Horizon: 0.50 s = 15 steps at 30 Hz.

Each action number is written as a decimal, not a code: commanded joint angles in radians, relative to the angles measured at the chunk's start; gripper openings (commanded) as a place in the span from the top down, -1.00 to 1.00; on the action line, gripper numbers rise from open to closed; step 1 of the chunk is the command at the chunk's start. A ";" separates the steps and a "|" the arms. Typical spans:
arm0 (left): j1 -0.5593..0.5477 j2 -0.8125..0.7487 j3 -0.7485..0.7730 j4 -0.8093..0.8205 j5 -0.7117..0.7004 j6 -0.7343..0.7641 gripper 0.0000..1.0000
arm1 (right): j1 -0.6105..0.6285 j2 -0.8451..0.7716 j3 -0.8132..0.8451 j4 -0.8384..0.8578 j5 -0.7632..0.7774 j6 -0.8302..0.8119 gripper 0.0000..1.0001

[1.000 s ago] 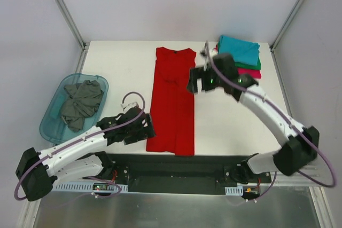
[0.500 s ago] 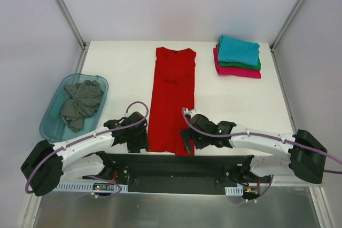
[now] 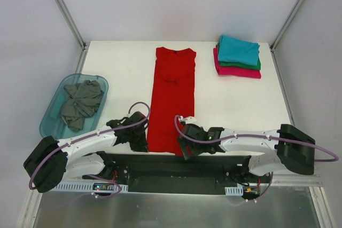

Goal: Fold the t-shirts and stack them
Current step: Grab the bottom of the folded rectangular tshirt with both arms

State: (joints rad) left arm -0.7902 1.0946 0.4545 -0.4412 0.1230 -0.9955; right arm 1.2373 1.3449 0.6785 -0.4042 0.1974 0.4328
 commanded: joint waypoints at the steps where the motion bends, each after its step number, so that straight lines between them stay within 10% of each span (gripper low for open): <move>1: 0.006 0.010 -0.027 -0.021 -0.023 -0.003 1.00 | 0.016 0.010 -0.010 0.064 0.008 0.070 -0.51; 15: 0.005 -0.041 -0.019 -0.025 -0.023 -0.005 1.00 | 0.019 0.014 -0.008 -0.004 0.056 0.159 0.73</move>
State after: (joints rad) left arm -0.7902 1.0710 0.4461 -0.4416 0.1200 -0.9997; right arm 1.2518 1.3666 0.6727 -0.3836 0.2188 0.5488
